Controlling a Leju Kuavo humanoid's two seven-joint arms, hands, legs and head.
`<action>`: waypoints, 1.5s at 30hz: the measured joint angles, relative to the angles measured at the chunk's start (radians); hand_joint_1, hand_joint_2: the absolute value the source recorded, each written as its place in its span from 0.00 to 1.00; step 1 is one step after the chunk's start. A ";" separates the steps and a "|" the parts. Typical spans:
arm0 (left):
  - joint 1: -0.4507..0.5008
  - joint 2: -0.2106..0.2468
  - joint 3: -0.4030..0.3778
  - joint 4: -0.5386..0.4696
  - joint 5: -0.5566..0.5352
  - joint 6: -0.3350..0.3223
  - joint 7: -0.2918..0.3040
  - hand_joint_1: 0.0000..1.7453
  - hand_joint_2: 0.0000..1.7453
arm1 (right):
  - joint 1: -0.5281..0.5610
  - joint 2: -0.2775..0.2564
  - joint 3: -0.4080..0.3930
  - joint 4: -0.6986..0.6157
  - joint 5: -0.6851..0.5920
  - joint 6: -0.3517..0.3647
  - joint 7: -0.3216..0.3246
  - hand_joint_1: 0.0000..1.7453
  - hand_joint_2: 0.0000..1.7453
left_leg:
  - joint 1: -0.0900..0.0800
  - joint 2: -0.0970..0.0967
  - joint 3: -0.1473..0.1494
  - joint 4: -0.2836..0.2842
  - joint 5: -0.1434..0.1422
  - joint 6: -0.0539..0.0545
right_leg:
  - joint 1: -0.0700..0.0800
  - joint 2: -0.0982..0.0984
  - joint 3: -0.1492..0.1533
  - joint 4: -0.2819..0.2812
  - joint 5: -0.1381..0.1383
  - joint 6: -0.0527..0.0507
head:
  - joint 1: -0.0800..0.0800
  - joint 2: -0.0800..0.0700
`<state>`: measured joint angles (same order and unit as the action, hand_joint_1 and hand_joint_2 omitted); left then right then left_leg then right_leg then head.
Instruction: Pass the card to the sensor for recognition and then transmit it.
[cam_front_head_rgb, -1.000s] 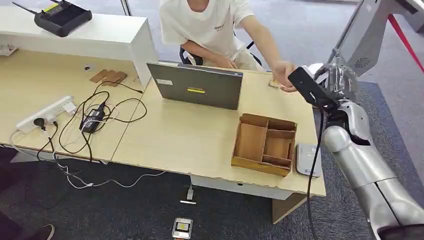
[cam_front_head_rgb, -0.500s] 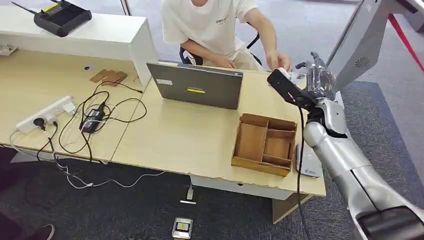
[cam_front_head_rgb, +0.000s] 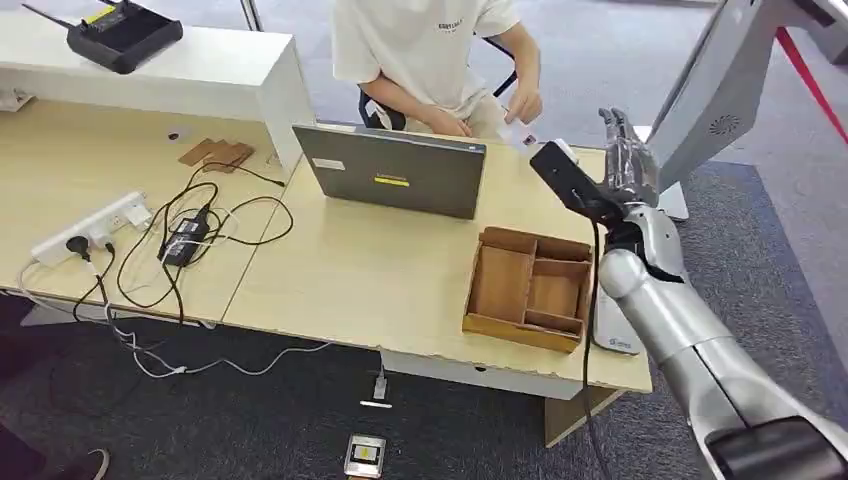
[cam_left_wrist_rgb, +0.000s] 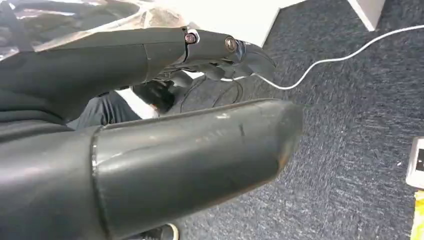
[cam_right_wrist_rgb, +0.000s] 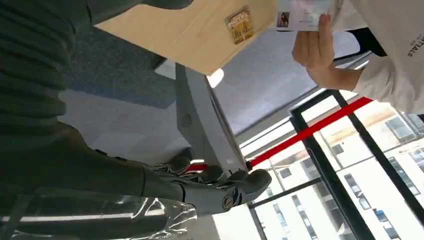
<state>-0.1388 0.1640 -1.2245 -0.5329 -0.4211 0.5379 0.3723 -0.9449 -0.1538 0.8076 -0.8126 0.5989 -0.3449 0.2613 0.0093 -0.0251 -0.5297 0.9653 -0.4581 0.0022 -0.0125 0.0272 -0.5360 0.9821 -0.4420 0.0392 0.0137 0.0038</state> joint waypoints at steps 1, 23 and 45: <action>0.003 0.000 0.002 0.000 0.010 0.006 0.000 0.00 0.00 | 0.017 -0.005 0.000 -0.025 -0.013 0.000 0.001 0.00 1.00 | 0.000 0.000 0.000 0.000 0.000 0.000 | 0.000 0.000 0.000 0.000 0.000 0.000 | 0.000 0.000; 0.037 0.000 0.003 0.010 0.098 0.075 0.007 0.00 0.00 | 0.385 -0.122 -0.034 -0.547 -0.112 0.011 0.040 0.00 1.00 | 0.000 0.000 0.000 0.000 0.000 0.000 | 0.000 0.000 0.000 0.000 0.000 0.000 | 0.000 0.000; 0.015 -0.004 0.002 0.011 0.072 0.062 0.023 0.00 0.00 | 0.566 -0.122 -0.026 -0.620 0.060 0.103 0.051 0.00 1.00 | 0.000 0.000 0.000 0.000 0.000 0.000 | 0.000 0.000 0.000 -0.001 0.000 0.000 | 0.000 0.000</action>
<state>-0.1235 0.1602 -1.2222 -0.5215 -0.3494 0.6001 0.3948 -0.3789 -0.2762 0.7817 -1.4328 0.6592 -0.2422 0.3124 0.0093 -0.0250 -0.5299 0.9650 -0.4582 0.0023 -0.0123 0.0272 -0.5358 0.9816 -0.4422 0.0391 0.0133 0.0038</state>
